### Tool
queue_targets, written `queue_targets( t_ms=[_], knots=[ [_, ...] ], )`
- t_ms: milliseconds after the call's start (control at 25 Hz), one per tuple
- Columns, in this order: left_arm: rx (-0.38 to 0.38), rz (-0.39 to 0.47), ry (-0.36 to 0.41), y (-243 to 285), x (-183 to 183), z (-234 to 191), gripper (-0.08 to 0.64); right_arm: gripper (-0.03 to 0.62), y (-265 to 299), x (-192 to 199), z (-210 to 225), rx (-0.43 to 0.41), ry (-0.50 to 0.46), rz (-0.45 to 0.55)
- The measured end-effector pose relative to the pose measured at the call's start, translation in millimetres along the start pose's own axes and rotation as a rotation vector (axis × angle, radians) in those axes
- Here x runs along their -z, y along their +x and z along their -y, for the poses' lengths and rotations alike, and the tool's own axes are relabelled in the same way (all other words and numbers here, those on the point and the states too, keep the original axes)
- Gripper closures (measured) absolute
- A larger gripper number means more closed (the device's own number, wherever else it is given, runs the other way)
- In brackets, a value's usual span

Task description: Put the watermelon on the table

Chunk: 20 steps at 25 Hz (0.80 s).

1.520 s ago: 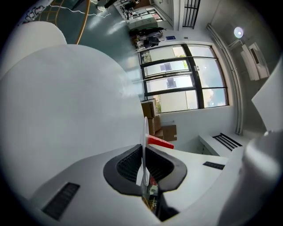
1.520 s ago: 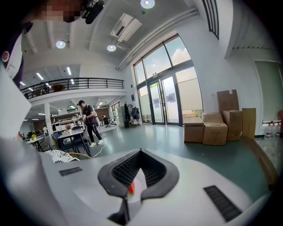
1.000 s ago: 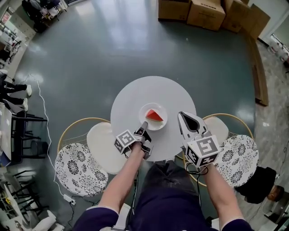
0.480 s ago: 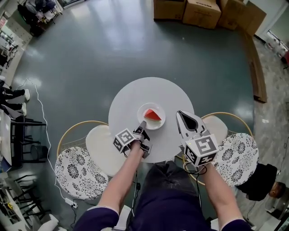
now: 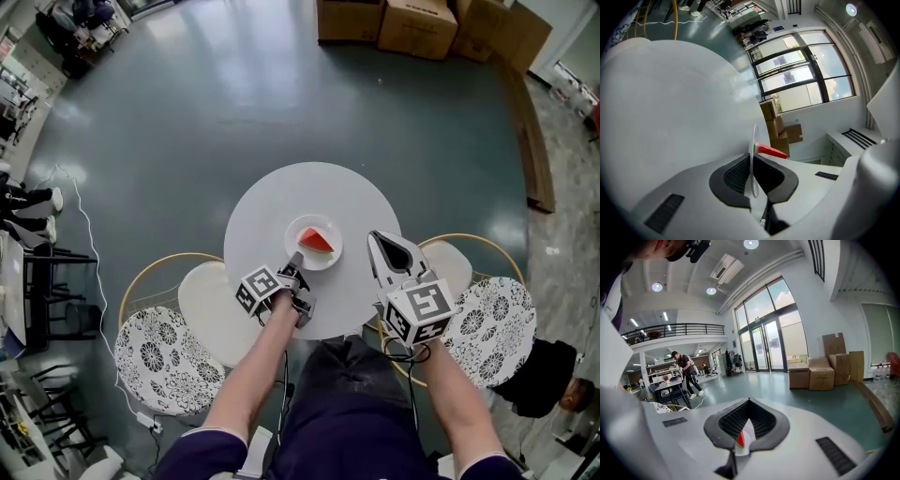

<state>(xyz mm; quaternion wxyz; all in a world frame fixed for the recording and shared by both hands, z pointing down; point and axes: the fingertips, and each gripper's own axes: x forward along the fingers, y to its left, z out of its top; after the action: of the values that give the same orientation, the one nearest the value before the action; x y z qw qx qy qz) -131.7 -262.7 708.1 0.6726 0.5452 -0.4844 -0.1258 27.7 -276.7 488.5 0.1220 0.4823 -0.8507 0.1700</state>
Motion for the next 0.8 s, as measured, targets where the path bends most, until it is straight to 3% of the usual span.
queue_targets(
  t_ms=[280, 800],
  knots=[
    [-0.070, -0.011, 0.113, 2, 4, -2, 0.543, 0.588, -4, 5, 7, -0.004, 0.012, -0.003],
    [-0.210, -0.046, 0.405, 2, 7, -6, 0.508, 0.588, -13, 5, 11, -0.014, 0.024, 0.011]
  ],
)
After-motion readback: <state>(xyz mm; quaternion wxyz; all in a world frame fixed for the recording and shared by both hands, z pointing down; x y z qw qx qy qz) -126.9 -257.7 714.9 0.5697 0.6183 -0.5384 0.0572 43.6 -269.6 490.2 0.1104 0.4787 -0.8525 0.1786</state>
